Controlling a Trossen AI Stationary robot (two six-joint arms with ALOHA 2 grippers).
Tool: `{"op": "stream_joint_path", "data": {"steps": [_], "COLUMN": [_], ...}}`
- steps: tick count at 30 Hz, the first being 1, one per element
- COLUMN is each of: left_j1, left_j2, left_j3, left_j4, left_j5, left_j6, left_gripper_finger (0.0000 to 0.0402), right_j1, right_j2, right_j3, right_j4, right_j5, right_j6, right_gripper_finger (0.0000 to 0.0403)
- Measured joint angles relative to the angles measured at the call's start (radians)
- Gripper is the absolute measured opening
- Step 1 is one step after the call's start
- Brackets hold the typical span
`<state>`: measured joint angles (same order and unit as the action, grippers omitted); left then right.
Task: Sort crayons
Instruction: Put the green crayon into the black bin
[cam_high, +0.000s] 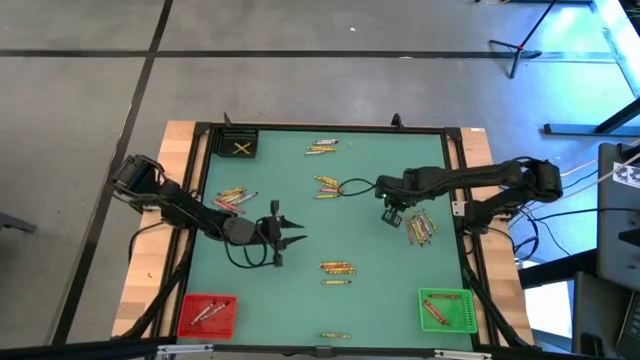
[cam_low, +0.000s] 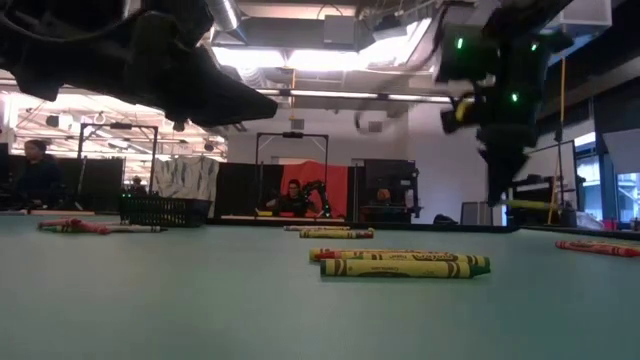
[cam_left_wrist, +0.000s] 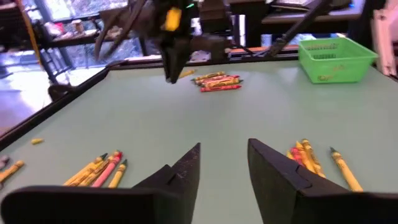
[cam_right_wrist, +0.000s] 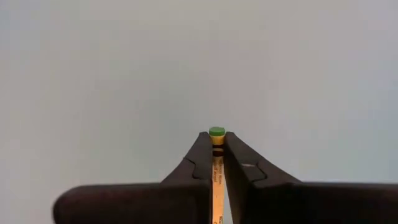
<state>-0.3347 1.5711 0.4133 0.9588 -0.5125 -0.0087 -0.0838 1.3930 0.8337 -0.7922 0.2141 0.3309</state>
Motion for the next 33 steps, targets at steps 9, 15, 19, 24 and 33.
{"op": "stream_joint_path", "data": {"steps": [9,15,19,24,33], "left_j1": [0.043,0.043,0.043,0.043,0.068], "left_j2": [0.000,0.000,0.000,0.000,0.067], "left_j3": [0.000,0.000,0.000,0.000,0.091], "left_j4": [-0.003,-0.003,-0.004,-0.003,-0.003], "left_j5": [0.031,0.042,0.065,0.083,0.107], "left_j6": [-0.095,-0.116,-0.115,-0.116,-0.089], "left_gripper_finger": [0.0172,0.0171,0.0171,0.0170,0.0170], "right_j1": [0.203,0.296,0.315,0.313,0.313], "right_j2": [-0.018,-0.018,-0.018,0.001,0.167], "right_j3": [0.000,-0.037,-0.115,-0.214,-0.235], "right_j4": [0.289,0.609,0.900,1.256,1.643], "right_j5": [0.054,0.090,0.076,0.039,-0.008], "right_j6": [-0.001,-0.084,-0.165,-0.220,-0.288], "right_gripper_finger": [0.0010,0.0010,0.0011,0.0011,0.0015]}}
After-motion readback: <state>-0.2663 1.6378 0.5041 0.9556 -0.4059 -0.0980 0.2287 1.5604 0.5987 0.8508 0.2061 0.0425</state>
